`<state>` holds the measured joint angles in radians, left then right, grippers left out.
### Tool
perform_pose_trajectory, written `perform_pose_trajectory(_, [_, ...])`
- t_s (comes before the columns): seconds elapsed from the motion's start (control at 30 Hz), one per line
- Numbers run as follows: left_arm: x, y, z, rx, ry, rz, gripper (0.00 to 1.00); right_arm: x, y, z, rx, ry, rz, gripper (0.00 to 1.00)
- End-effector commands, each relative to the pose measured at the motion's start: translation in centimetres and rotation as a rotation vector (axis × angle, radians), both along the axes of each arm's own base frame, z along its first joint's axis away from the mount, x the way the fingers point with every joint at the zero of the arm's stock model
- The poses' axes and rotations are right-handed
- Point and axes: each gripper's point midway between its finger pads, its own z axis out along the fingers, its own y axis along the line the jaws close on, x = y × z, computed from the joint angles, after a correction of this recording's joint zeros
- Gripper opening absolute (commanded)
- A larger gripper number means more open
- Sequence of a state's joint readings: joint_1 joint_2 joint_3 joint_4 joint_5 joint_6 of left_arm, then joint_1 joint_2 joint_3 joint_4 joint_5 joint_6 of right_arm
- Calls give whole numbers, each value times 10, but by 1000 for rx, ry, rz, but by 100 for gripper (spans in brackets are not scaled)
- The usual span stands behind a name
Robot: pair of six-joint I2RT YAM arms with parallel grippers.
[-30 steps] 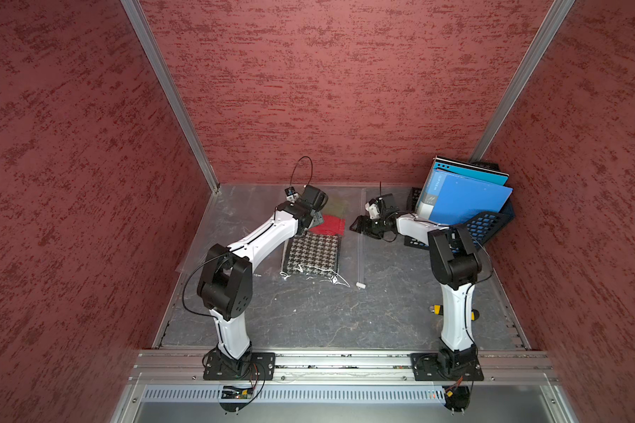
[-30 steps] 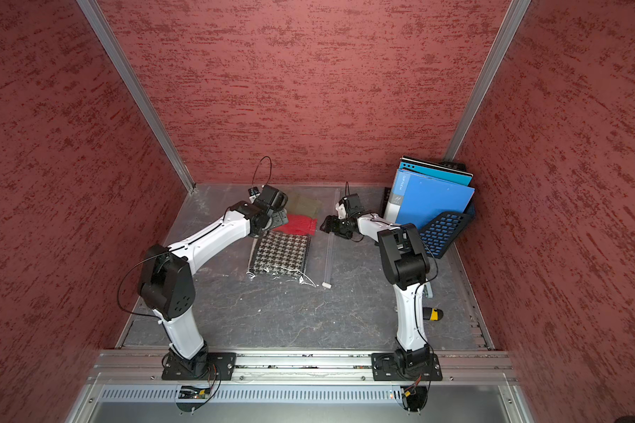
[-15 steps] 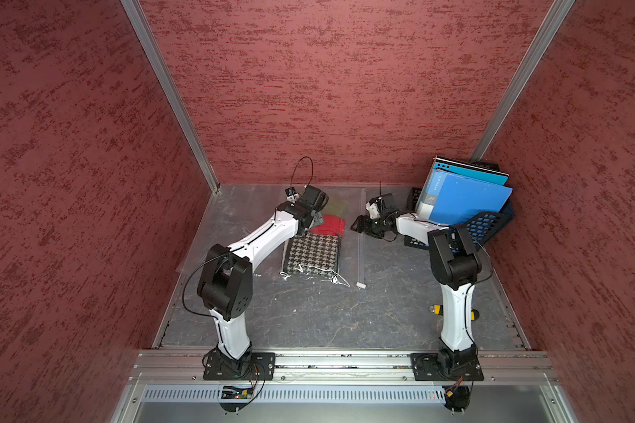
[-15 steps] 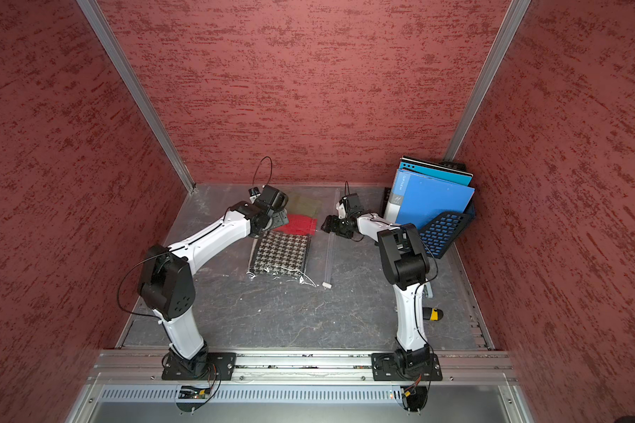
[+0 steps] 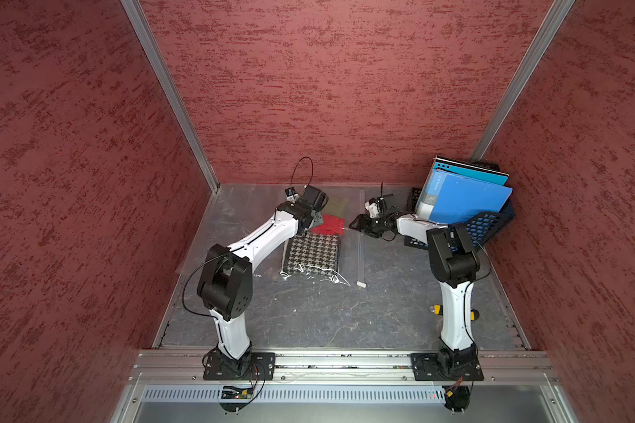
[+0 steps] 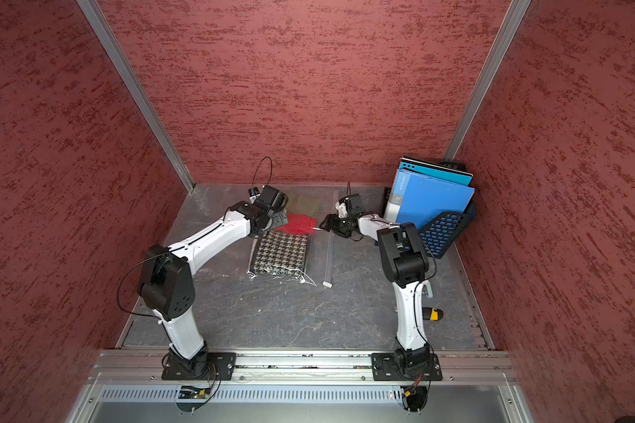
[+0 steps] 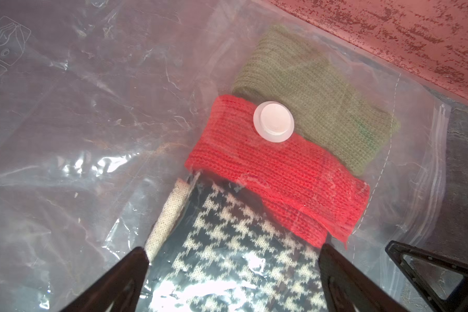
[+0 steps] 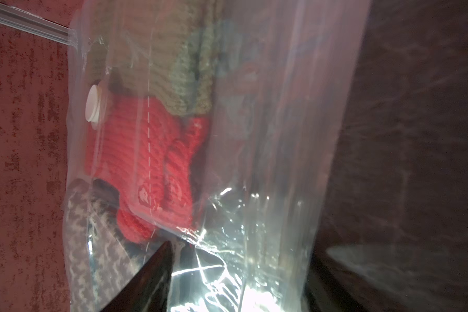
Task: Take the scarf out of the vacuum bag
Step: Open the vacuum bag at the center of the board.
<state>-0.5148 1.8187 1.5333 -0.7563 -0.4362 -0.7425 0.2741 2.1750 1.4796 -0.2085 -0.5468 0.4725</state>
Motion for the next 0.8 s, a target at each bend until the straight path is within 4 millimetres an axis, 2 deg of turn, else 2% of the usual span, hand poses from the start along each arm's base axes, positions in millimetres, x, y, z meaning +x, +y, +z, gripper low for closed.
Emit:
perform_pose_trajectory(0.0, [-2, -3, 23, 17, -45, -26, 99, -1, 9, 1, 61, -9, 30, 54])
perform_pose_trajectory(0.07, [-3, -10, 26, 30, -53, -48, 97, -4, 14, 7, 84, -11, 50, 40])
perform_pose_trajectory(0.1, [-4, -16, 27, 34, -56, -69, 95, -5, 13, 10, 88, -13, 51, 37])
perform_pose_trajectory(0.23, [-11, -53, 33, 54, -79, -201, 94, -12, 7, 22, 58, -38, 53, 36])
perform_pose_trajectory(0.37, [-29, -97, 31, 58, -89, -360, 95, -15, 3, 30, 39, -41, 51, 34])
perform_pose_trajectory(0.47, [-45, -123, 22, 36, -97, -459, 94, -14, 6, 30, 51, -25, 61, 14])
perform_pose_trajectory(0.63, [-61, -134, 3, 1, -79, -520, 86, -18, 4, 41, 50, -31, 69, 0])
perform_pose_trajectory(0.7, [-64, -135, -5, -20, -77, -533, 84, -18, 4, 48, 53, -45, 72, 0])
perform_pose_trajectory(0.77, [-64, -137, -13, -34, -71, -545, 75, -17, 4, 51, 70, -41, 74, 0])
